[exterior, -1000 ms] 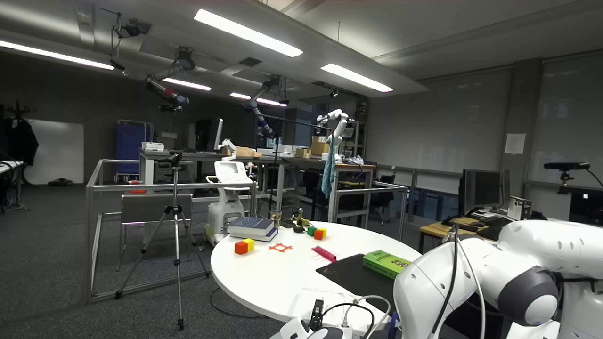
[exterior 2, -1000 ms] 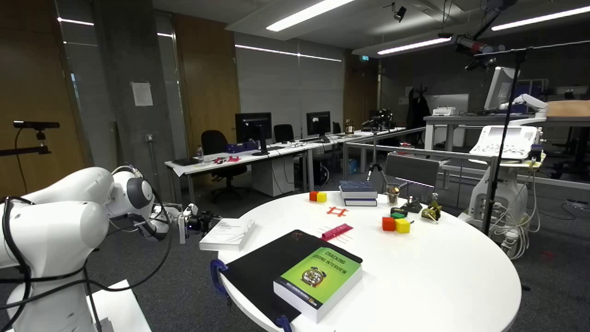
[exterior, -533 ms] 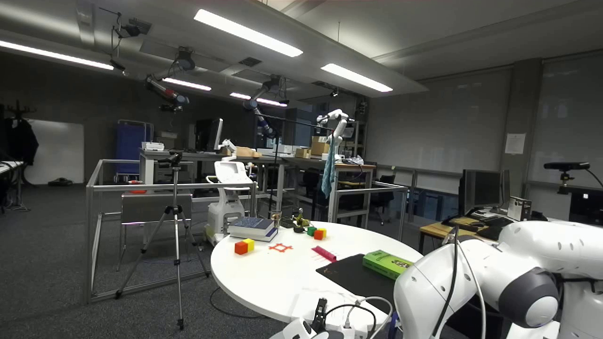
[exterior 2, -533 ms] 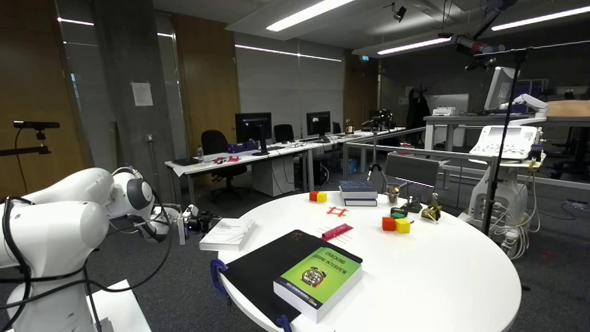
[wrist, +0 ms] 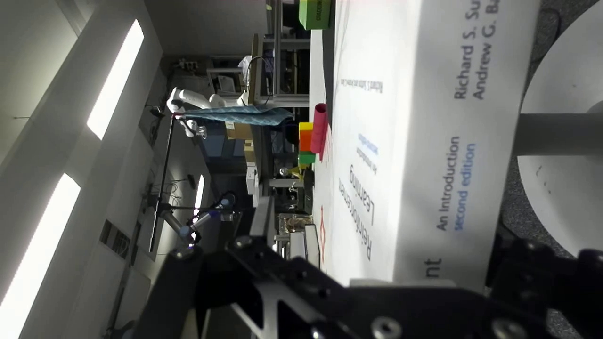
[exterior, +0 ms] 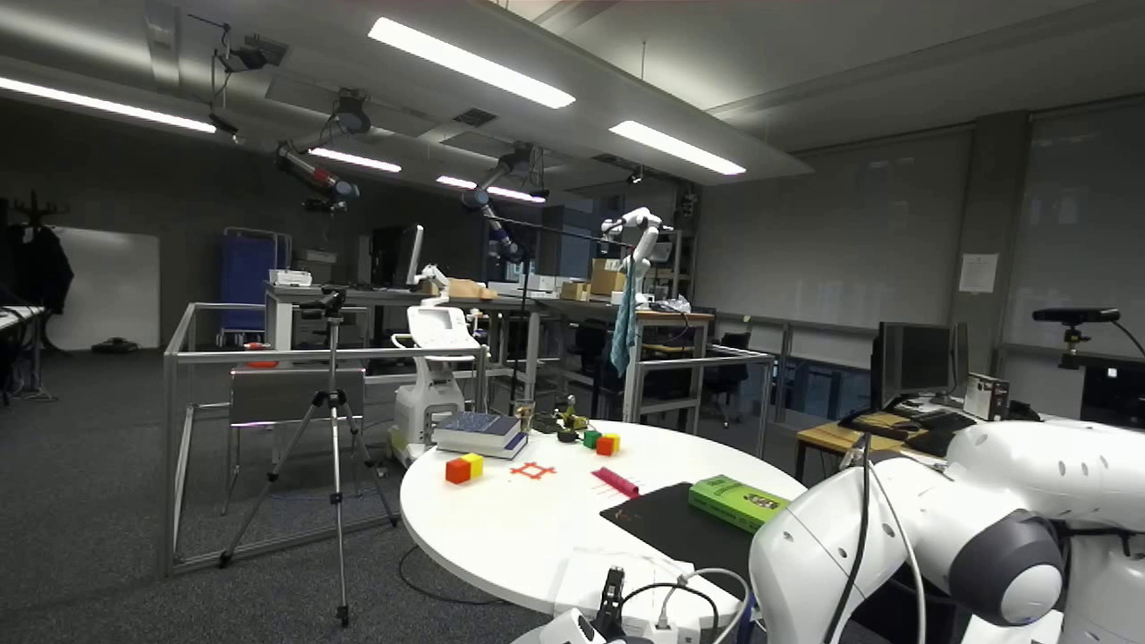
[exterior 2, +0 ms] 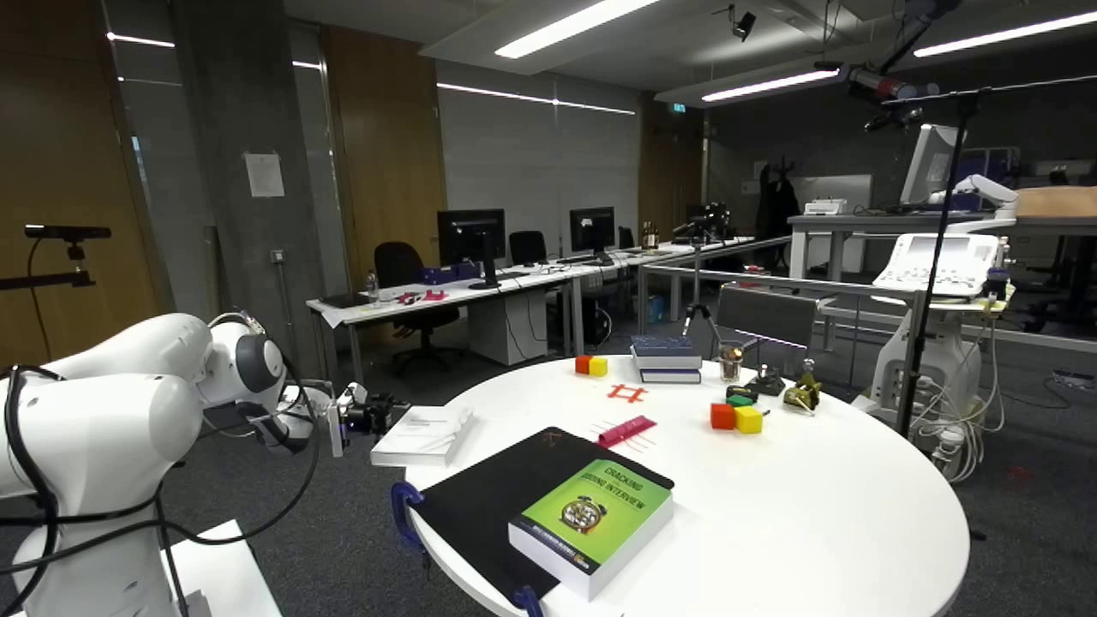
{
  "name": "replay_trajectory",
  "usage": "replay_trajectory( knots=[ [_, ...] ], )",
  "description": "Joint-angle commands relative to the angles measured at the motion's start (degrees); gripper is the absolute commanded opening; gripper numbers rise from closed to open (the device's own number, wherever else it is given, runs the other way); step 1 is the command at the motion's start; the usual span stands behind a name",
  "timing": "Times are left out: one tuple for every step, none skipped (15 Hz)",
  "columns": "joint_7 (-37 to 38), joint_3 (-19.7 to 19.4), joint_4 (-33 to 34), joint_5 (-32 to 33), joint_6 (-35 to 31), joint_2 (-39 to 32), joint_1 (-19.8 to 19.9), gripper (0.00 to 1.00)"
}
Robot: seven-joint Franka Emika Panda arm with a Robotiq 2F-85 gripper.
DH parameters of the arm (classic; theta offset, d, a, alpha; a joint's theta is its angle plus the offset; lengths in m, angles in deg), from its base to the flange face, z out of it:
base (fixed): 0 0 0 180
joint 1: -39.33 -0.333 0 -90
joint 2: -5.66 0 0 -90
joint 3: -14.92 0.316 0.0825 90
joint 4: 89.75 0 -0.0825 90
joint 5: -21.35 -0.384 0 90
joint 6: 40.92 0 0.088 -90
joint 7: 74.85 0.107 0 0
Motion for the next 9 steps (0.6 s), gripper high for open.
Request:
replay_trajectory(
  knots=[
    [-1.54, 0.82, 0.26, 1.80, 2.18, -0.01, 0.01, 0.74],
    [-1.53, 0.92, 0.23, 1.80, 2.23, -0.06, -0.03, 0.66],
    [-1.63, 1.13, 0.37, 1.68, 2.21, -0.15, 0.00, 0.58],
    [-1.73, 1.30, 0.48, 1.62, 2.25, -0.28, -0.01, 0.51],
    [-1.87, 1.44, 0.63, 1.55, 2.30, -0.41, -0.01, 0.43],
    [-1.98, 1.53, 0.74, 1.55, 2.36, -0.51, -0.06, 0.36],
    [-1.98, 1.67, 0.85, 1.54, 2.32, -0.57, -0.12, 0.30],
    [-2.16, 1.79, 0.98, 1.56, 2.27, -0.59, -0.22, 0.21],
    [-2.11, 1.93, 1.12, 1.54, 2.16, -0.59, -0.30, 0.16]
  ],
)
